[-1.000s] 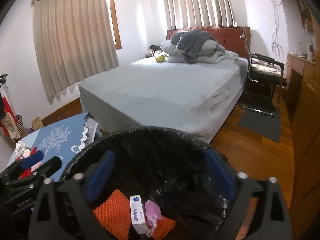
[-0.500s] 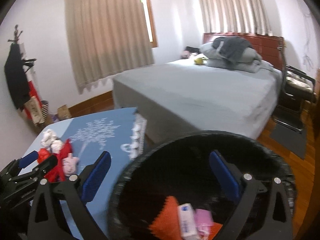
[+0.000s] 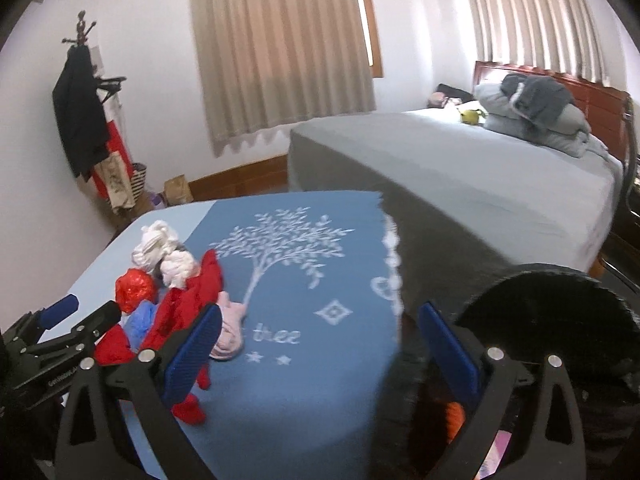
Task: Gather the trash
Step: 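Move both open tools back over the pile on the table, then grasp the pale pink knotted cloth with the right tool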
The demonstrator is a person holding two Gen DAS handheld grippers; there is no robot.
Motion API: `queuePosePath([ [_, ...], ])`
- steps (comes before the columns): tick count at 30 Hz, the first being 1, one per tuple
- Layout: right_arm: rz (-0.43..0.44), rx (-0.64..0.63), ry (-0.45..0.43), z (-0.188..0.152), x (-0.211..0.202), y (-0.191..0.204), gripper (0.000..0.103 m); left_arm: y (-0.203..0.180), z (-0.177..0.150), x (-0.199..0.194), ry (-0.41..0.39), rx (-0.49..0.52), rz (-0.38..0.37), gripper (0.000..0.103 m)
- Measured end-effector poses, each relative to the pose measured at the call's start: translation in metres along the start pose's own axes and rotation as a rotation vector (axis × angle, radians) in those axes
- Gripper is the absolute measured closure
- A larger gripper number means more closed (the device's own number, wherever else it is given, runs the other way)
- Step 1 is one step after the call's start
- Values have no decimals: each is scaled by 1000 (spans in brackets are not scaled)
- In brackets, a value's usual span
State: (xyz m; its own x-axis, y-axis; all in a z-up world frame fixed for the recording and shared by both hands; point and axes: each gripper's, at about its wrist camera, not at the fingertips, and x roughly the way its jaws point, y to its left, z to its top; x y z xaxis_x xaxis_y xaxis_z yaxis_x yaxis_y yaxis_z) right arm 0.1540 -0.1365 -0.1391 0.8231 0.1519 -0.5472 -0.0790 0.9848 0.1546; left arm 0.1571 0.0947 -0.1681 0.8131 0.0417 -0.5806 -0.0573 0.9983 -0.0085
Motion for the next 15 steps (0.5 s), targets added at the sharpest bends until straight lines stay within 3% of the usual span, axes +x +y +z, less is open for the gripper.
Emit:
queuePosePath([
  [15,15,-76,149,-11,66,33,10,28,-10,23,51,-48,33,17],
])
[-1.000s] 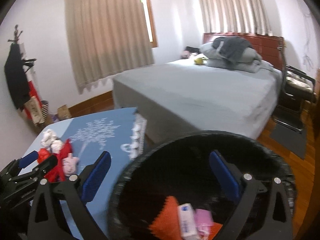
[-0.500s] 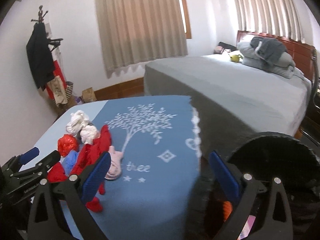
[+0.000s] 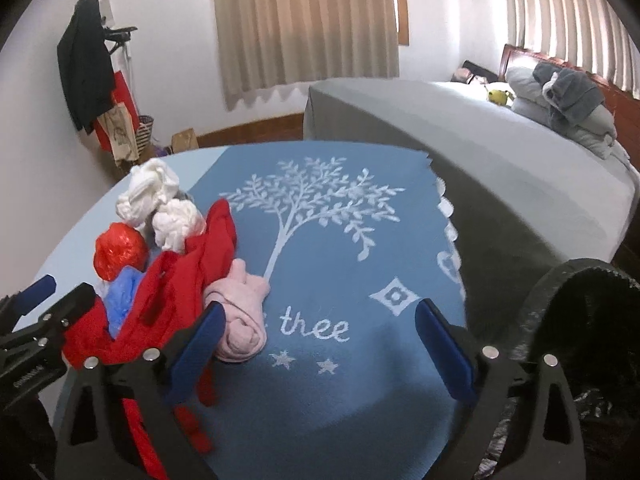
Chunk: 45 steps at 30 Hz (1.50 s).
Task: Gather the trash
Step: 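Grasp the pale pink knotted cloth with the right tool, then grasp the blue plastic bag with the left tool while the right tool holds the pink cloth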
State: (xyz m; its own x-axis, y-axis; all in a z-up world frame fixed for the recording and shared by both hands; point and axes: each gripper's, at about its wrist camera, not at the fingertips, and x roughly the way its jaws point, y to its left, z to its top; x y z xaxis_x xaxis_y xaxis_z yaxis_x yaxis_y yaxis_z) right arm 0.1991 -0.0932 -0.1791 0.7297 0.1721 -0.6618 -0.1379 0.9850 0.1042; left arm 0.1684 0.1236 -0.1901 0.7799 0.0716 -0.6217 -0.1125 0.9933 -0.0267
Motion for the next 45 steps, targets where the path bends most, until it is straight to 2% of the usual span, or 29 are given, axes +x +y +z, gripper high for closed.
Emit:
queuePosePath([
  [6,34,-39,14,1,5,14,13,2,-1,3,4,-8,-1,17],
  [11,63,-57,60,0,15,23,24,3,0,5,9,-14,-5,17],
  [14,111,-53,78,0,19,25,41,4,-1,5,12,-14,-6,17],
  [16,148,-57,82,0,18,27,60,3,-1,5,14,-10,-6,17],
  [17,177,-58,84,-1,18,29,66,2,-1,6,15,-8,-6,17],
  [19,193,-59,83,-2,16,31,71,0,-1,6,15,1,-6,17],
  [23,183,-25,49,-2,5,23,72,-4,-1,5,13,11,-9,17],
  [27,111,3,24,0,-3,9,72,-8,-2,6,15,9,-21,17],
  [31,61,37,37,1,1,-8,72,-17,-1,11,31,20,-54,17],
  [35,58,45,39,-2,3,-12,72,-27,0,20,64,30,-69,24],
  [45,67,37,53,-6,6,-10,69,-38,1,33,112,36,-141,29],
])
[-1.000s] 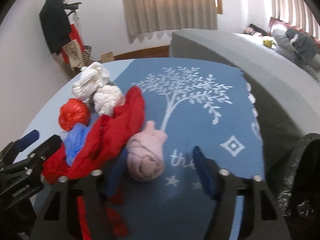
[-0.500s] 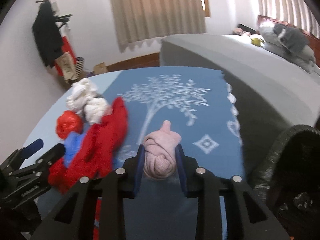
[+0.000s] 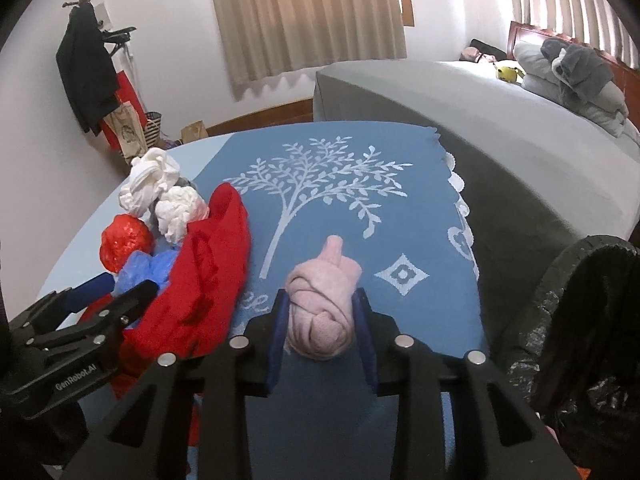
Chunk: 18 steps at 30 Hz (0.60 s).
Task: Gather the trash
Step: 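Grasp the blue plastic bag with the left tool while the right tool holds the pink cloth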
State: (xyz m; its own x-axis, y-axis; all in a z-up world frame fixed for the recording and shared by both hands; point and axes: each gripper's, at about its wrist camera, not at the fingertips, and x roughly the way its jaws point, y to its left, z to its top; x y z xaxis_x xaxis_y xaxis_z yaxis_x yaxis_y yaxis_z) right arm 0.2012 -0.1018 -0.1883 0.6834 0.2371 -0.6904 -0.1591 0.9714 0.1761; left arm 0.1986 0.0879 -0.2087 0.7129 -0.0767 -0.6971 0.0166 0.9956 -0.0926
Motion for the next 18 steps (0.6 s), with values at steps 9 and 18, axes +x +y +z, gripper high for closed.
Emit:
queuePosePath([
  [9,7,-5,30,0,7,1,66,-11,1,6,19,18,-58,28],
  [18,33,30,10,-1,0,-6,71,-16,1,8,13,0,-161,76],
])
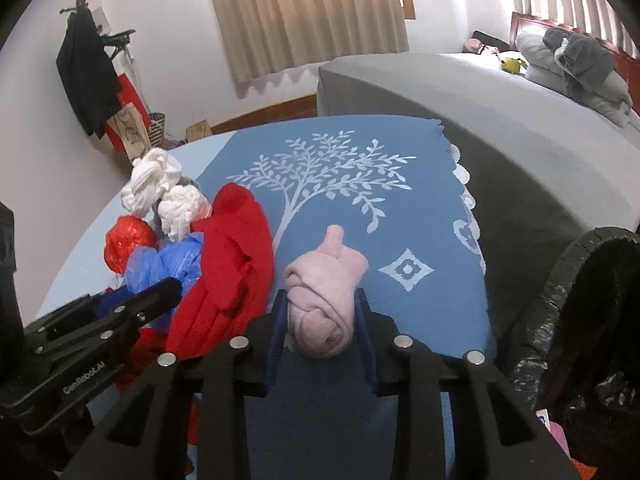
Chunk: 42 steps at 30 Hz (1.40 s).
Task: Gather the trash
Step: 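Grasp the blue plastic bag with the left tool while the right tool holds the pink cloth, then carry the blue bag and pink cloth over the trash bin and open both tools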
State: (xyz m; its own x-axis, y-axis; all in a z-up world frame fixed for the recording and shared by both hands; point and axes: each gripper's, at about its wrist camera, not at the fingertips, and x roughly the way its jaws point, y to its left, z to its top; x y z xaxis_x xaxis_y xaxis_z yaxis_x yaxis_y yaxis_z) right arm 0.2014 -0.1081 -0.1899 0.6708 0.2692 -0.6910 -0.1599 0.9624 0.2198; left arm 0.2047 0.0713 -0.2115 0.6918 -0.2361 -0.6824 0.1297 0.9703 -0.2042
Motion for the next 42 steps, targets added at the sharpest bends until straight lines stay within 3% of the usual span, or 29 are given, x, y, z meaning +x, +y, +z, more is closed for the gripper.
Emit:
queuePosePath([
  [7,0,0,-37,3,-17,-2,71,0,0,-16,-64,-13,37,87],
  [19,13,7,-98,12,-50,-6,71,-1,9,-58,-158,-3,88,89],
  [29,-12,16,-148,11,-85,-21,71,-32,13,-74,-197,32,45,89],
  [42,-113,68,-189,-1,-128,-66,71,-89,8,-73,-194,105,-55,89],
])
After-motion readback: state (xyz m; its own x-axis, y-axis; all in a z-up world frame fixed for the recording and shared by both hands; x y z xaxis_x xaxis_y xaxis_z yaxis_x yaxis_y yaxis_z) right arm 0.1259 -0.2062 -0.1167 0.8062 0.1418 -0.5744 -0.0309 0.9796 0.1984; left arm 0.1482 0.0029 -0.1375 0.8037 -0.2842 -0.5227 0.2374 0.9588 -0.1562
